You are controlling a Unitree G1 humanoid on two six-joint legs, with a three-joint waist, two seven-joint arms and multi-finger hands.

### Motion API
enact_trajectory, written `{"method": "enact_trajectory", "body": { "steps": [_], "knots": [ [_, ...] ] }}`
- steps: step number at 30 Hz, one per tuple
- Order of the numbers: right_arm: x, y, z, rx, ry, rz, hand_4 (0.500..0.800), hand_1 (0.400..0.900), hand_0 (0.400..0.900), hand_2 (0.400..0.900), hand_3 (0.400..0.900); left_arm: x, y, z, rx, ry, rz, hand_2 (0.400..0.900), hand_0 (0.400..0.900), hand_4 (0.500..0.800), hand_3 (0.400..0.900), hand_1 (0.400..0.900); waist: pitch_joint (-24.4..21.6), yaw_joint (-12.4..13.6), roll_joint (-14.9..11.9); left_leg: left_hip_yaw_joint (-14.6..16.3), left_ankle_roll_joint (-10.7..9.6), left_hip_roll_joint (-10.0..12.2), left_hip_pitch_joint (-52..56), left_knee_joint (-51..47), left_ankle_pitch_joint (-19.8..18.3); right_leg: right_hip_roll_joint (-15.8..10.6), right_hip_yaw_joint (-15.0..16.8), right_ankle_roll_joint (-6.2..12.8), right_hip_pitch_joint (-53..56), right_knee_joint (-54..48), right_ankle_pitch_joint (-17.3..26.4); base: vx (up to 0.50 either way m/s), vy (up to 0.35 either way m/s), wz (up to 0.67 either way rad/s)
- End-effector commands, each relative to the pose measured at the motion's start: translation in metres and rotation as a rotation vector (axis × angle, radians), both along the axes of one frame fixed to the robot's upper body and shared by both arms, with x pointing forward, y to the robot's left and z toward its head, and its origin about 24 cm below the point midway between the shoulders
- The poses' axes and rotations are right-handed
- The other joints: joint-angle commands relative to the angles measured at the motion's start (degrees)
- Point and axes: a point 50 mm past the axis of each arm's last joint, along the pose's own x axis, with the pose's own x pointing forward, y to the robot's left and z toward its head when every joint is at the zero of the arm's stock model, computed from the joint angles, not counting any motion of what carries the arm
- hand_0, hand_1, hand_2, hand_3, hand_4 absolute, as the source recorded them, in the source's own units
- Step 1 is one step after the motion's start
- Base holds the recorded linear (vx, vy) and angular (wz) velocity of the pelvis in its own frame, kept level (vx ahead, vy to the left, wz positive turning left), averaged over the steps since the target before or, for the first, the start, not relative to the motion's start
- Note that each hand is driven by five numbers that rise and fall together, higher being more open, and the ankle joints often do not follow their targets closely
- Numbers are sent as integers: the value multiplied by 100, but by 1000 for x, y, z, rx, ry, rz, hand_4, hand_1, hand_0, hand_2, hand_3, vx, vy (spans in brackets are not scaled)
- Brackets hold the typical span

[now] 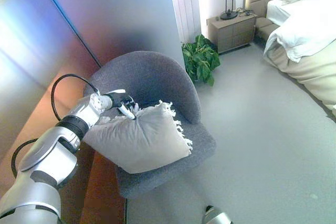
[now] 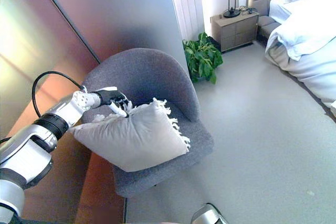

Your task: Pick up the pillow and put it on the sofa.

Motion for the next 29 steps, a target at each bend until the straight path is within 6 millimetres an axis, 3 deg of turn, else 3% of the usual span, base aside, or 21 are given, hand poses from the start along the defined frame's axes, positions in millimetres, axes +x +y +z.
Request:
{"method": "enact_trajectory", "body": {
  "steps": [1, 10, 17, 24, 29],
  "knots": [
    [-12, -16, 9, -63, 10, 1, 800, 900, 900, 900, 900, 15, 27, 102, -2, -332, 136, 900, 900, 800, 900, 900, -257, 81, 152, 55, -181, -133, 397, 80, -204, 303, -158, 385, -85, 101, 168, 6, -12, 4],
    [-10, -12, 7, -65, 19, 5, 800, 900, 900, 900, 900, 12, 34, 101, -22, -338, 159, 900, 900, 800, 900, 900, -312, 194, 88, 17, -204, -89, 391, 96, -177, 310, -291, 354, -47, 89, 150, 0, -2, 2],
    [-1, -4, 2, -50, 15, 41, 800, 900, 900, 900, 900, 11, 28, 94, -146, -329, 152, 900, 900, 800, 900, 900, -360, 409, -41, -138, -217, -27, 382, 89, -147, 327, -461, 301, 23, 58, 130, -6, 7, 10],
    [31, 7, -3, -26, -23, 89, 800, 900, 900, 900, 900, 4, 8, 46, -295, -232, 62, 900, 900, 800, 900, 900, -450, 887, -358, -524, -181, 38, 292, 79, -118, 370, -715, 165, 68, 27, 82, -36, 3, 22],
    [51, 16, -6, -14, -48, 140, 800, 900, 900, 900, 900, -16, 1, -19, -407, -134, 68, 900, 900, 800, 900, 900, -467, 1254, -571, -770, -149, 62, 242, 96, -103, 361, -934, 72, 149, 44, 2, -14, 11, 18]
  ]
}}
